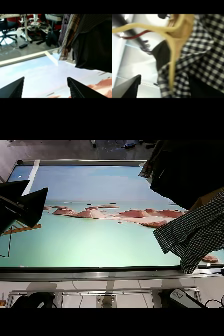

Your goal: Fold the clothes and pants, and hang the long-sleeved shirts on hangers.

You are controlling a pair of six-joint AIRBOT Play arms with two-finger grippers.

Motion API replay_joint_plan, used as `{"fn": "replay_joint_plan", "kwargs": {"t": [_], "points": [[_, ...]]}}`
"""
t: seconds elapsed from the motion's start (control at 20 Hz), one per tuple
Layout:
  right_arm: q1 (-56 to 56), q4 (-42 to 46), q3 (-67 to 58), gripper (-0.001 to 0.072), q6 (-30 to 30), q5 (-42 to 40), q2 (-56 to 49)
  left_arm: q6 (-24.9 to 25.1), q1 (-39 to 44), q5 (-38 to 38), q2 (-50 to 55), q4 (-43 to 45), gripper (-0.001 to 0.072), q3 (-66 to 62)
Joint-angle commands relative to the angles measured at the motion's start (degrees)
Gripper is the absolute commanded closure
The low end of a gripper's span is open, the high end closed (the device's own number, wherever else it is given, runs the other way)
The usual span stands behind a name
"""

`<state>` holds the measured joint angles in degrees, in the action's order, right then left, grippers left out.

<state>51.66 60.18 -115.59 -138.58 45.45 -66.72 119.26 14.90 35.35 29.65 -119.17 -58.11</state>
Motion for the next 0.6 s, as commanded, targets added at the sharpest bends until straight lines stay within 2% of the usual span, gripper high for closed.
{"fn": "replay_joint_plan", "kwargs": {"t": [0.0,0.15,0.4,0.55], "points": [[0.09,-1.51,0.00,0.0012,0.37,-3.21,3.93,0.02,0.00,0.02,0.00,0.02,0.0092,0.02],[0.09,-0.26,0.00,0.0013,7.67,-6.56,9.68,0.02,0.00,0.02,0.00,0.02,0.0092,0.02],[0.09,2.03,0.02,0.0014,27.06,-3.85,18.01,0.00,0.00,0.02,0.04,0.02,0.0092,0.02],[0.09,9.68,0.07,0.0016,24.63,-0.59,16.13,-1.53,0.00,0.07,0.04,0.04,0.0092,0.02]]}}
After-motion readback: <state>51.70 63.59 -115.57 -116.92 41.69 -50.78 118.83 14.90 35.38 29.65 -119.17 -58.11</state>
